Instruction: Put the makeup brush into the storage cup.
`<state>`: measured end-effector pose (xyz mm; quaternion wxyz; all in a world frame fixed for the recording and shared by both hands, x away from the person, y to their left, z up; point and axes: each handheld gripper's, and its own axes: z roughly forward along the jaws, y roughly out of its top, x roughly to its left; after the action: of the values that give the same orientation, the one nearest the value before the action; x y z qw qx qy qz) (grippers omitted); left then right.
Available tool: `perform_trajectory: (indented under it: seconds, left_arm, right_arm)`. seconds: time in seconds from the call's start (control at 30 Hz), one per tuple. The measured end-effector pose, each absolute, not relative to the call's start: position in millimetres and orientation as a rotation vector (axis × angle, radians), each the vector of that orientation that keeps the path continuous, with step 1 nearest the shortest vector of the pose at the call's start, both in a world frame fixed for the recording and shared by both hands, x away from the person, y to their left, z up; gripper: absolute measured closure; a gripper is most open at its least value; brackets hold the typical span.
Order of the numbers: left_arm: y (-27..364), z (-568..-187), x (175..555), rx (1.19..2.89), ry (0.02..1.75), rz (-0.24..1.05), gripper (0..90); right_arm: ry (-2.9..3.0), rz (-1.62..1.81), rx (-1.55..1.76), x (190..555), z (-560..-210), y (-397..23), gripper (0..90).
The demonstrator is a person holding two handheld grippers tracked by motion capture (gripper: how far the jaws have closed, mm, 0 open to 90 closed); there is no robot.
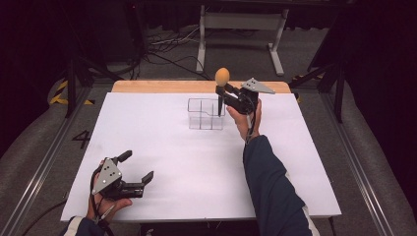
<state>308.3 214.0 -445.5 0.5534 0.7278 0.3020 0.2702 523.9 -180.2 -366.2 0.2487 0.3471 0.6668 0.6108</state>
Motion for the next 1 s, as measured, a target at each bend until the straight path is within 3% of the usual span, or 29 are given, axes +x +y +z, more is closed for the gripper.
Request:
perform_trajectory:
  seconds: [0.7,1.0]
  left_arm:
    - [215.3,-445.2,308.0,1.728,0.712,0.639,3.3]
    - [216.0,-445.3,307.8,1.726,0.714,0.639,3.2]
  right_arm:
    - [1.857,1.619,0.956,521.6,-374.2,-177.6,61.3]
    - [1.866,1.577,0.952,516.6,-367.7,-181.9,39.6]
